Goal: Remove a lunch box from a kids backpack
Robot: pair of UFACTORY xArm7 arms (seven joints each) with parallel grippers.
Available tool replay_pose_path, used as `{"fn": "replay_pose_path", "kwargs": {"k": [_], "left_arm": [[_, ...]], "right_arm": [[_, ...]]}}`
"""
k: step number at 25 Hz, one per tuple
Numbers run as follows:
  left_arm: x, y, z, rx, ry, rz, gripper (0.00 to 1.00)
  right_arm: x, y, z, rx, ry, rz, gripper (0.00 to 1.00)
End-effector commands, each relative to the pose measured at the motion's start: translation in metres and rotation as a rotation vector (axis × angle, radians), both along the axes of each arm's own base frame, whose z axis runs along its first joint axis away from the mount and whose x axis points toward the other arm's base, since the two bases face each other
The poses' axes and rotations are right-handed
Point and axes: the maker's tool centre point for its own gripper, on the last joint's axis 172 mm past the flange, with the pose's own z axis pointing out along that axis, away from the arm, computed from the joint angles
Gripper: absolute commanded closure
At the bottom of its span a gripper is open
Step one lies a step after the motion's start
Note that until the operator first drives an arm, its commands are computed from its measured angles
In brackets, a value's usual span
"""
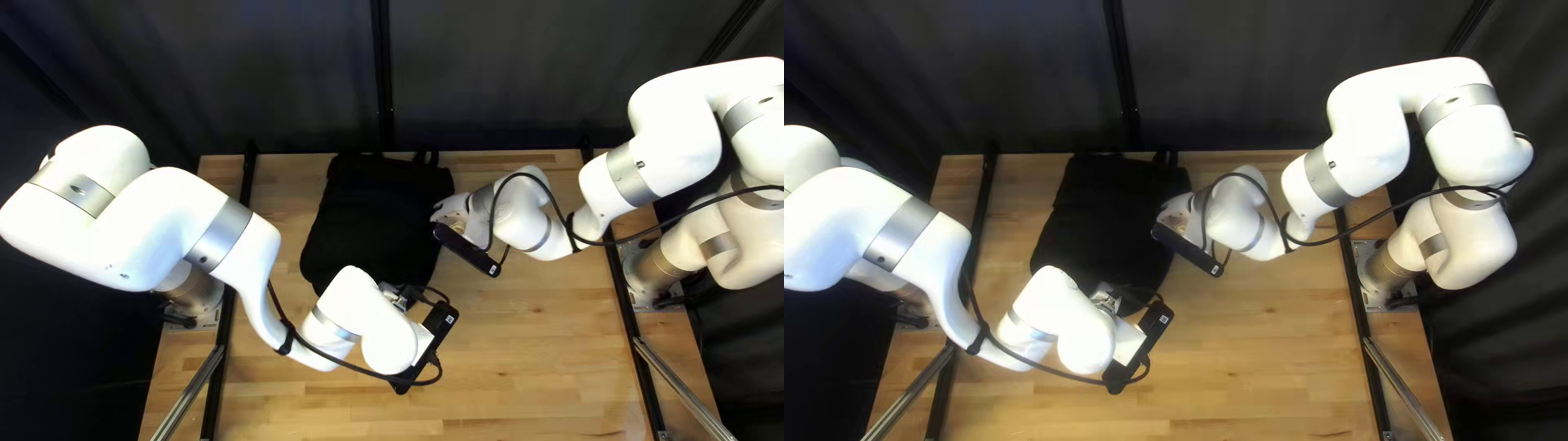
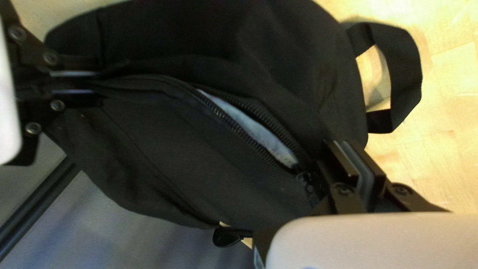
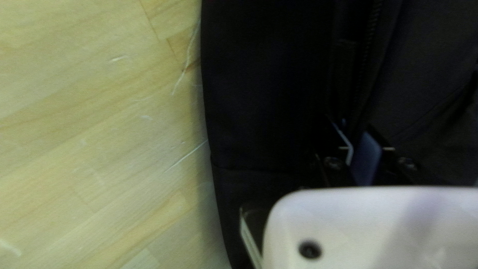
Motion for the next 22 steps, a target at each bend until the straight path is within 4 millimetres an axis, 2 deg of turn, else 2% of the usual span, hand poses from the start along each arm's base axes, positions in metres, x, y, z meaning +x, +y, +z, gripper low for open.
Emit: {"fn": "replay_pose_path", "kwargs": {"k": [1, 7, 15, 22], "left_arm": [[0.001, 0.002, 0.001, 0.001, 0.002, 0.001, 1.0], [0.003, 0.004, 0.003, 0.005, 0.005, 0.0, 1.0], [0.008, 0.006, 0.007, 0.007, 0.004, -0.006, 1.0], [0.005, 0.012, 0.007, 0.01, 0.011, -0.002, 1.0]], "right_arm": [[-0.015, 0.003, 0.001, 0.004, 0.01, -0.007, 1.0], [-0.032, 0.011, -0.002, 0.014, 0.024, -0.01, 1.0], [-0.032, 0.014, 0.002, 0.025, 0.042, -0.007, 1.0], [-0.044, 0.018, 0.004, 0.031, 0.061, -0.011, 1.0]]}}
